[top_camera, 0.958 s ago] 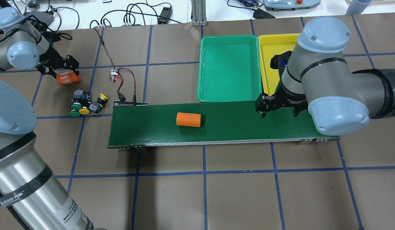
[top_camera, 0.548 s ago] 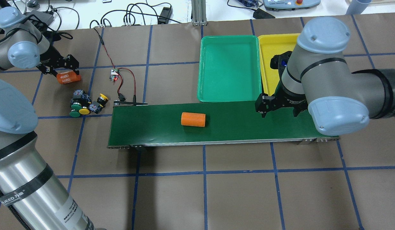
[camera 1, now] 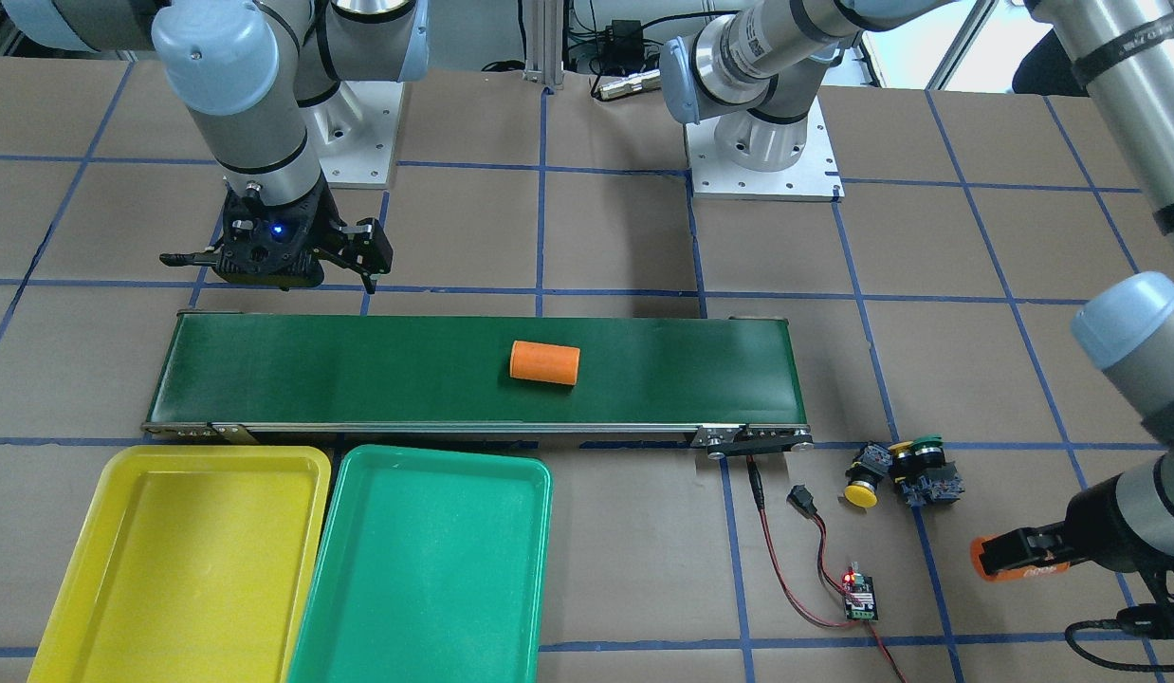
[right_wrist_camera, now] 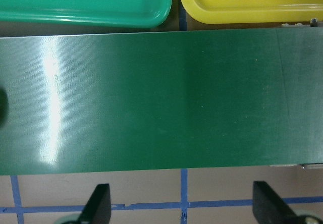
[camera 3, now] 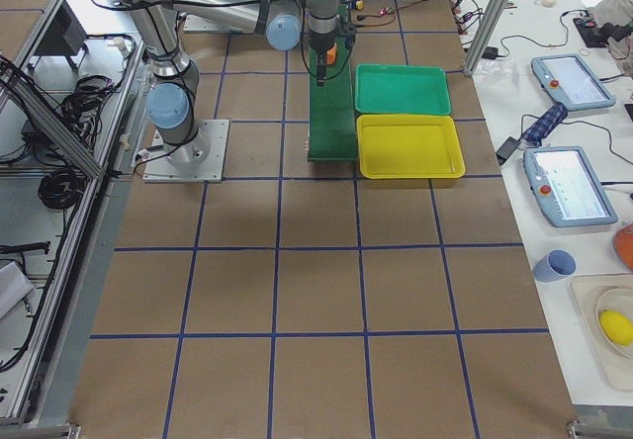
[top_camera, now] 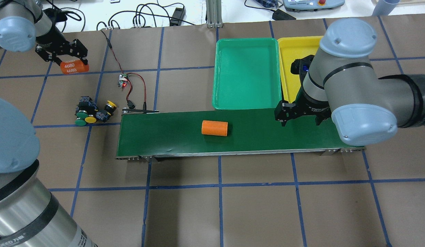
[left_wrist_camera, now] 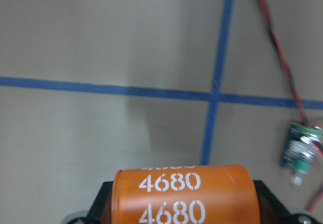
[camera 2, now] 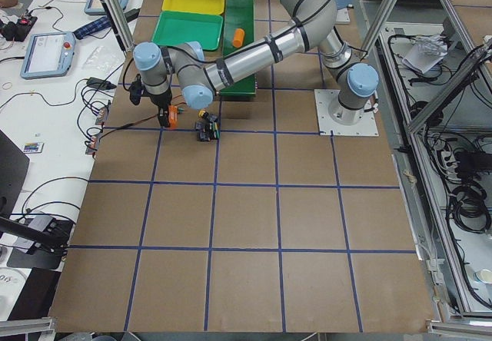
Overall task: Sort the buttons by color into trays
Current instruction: 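Lift and carry the second orange cylinder with the left gripper to the belt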
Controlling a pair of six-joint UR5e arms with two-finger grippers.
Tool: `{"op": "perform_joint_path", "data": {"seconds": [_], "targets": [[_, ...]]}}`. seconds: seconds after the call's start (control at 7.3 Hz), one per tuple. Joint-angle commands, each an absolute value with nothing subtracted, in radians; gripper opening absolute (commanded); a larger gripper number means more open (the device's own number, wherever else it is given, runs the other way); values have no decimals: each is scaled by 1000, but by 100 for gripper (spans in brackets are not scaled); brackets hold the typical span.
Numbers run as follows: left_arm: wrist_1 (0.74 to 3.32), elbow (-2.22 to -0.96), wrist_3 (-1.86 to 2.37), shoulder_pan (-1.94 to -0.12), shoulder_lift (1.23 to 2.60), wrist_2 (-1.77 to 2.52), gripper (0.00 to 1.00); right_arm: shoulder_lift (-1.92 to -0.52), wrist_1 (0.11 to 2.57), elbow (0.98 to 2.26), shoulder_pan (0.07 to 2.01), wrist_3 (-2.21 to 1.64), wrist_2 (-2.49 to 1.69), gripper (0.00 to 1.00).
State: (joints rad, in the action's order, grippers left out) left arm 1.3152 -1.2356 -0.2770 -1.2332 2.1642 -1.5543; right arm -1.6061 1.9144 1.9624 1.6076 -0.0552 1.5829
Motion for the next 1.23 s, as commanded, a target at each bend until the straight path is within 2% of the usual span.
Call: {"op": "perform_joint_path", "data": {"seconds": [0.0,0.55,1.1], "targets": [[1400,-1290,-273,-1337,2062,-1559,0,-1606,1916,1965,1608,-55,1583,100],[1362,-1634,-276,-1407,1890,-1539,0,-1606,1916,1968,1608,-54,1583,100],[1162,-1853,-236,-1442,1833,-1493,0,-1606,1916,1968,1608,-54,1583,100]]}}
